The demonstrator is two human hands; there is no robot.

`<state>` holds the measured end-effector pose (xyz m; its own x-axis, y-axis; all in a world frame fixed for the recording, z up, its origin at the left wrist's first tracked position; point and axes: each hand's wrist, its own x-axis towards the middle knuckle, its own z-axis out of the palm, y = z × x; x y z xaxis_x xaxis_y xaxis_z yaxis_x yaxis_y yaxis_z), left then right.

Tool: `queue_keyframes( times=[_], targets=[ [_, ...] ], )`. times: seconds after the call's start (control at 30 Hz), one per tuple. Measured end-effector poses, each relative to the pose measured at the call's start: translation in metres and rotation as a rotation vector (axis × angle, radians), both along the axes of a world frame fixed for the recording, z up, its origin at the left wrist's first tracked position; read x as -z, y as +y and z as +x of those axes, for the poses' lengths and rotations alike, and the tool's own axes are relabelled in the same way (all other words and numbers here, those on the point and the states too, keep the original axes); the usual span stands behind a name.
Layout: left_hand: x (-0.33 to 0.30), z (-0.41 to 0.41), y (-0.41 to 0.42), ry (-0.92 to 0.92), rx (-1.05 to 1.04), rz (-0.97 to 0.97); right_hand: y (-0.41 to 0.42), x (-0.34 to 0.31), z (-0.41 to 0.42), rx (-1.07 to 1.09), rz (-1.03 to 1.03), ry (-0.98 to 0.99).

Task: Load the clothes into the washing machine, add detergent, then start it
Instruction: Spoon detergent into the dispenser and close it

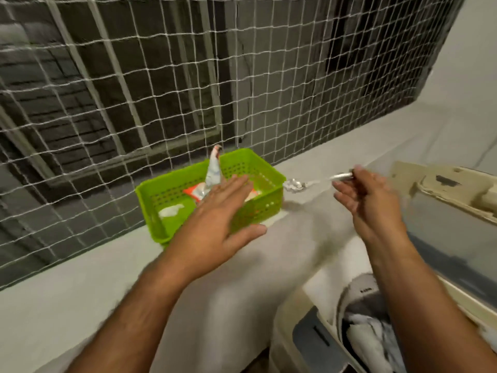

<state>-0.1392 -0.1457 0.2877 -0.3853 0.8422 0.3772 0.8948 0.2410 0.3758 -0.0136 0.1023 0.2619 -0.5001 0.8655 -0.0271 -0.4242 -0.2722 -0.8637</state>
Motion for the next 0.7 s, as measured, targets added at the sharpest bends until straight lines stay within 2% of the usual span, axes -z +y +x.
queue_keyframes(
  times=[0.17,0.47,0.7],
  targets=[
    [-0.006,-0.040,-0.028,-0.011,-0.038,-0.022,-0.028,-0.034,-0.068,-0.097,0.203,-0.095],
    [-0.001,-0.084,-0.040,-0.018,0.020,-0.095,-0.064,-0.036,-0.147,-0.204,0.595,-0.528],
    [0.008,-0.093,-0.040,-0.040,0.068,-0.084,-0.056,-0.035,-0.164,-0.049,0.845,-0.822]
  ],
)
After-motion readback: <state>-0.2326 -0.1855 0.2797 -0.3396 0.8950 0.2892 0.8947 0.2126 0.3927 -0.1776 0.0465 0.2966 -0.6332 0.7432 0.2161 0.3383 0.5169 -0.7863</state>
